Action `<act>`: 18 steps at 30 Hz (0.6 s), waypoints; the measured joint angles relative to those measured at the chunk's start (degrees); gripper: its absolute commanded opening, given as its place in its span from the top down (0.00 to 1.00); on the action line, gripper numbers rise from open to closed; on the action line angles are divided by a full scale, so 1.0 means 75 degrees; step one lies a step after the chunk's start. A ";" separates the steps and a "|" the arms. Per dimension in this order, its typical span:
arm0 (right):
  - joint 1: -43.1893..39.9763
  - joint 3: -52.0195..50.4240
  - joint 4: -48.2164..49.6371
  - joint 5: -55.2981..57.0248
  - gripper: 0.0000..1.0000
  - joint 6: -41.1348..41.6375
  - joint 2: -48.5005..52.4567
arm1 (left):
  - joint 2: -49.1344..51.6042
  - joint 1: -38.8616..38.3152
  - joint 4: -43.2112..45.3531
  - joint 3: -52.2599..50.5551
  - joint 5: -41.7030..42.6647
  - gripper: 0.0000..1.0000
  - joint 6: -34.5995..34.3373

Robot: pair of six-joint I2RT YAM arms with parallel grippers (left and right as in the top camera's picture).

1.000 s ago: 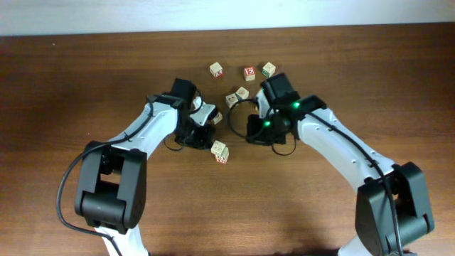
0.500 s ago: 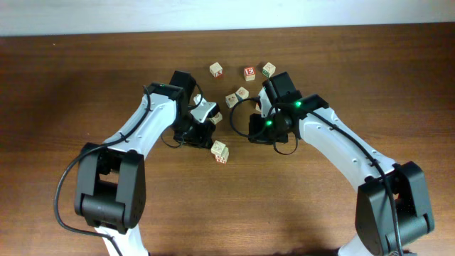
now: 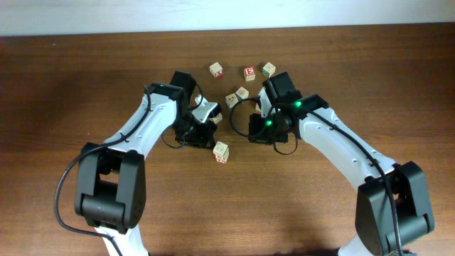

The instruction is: Rotate 3 blocks

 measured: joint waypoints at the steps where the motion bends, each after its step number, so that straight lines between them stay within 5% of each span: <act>1: 0.0000 0.0000 0.0012 0.0000 0.96 0.0000 0.0000 | 0.0000 0.0000 0.0000 0.0000 0.0000 1.00 -0.0029; 5: 0.0000 0.0000 0.0017 0.0003 0.96 0.0000 0.0000 | 0.0000 0.0000 0.0006 0.0000 -0.0073 1.00 -0.0178; 12: 0.0000 0.0169 -0.0006 0.0149 0.96 -0.0134 0.0003 | 0.0000 0.0055 0.0350 0.0294 -0.2197 1.00 -0.0181; 18: 0.0000 0.1597 -0.1676 0.1026 0.83 -0.0542 -0.0708 | 0.0023 0.0656 -0.1081 0.2757 -0.2646 0.97 -0.0184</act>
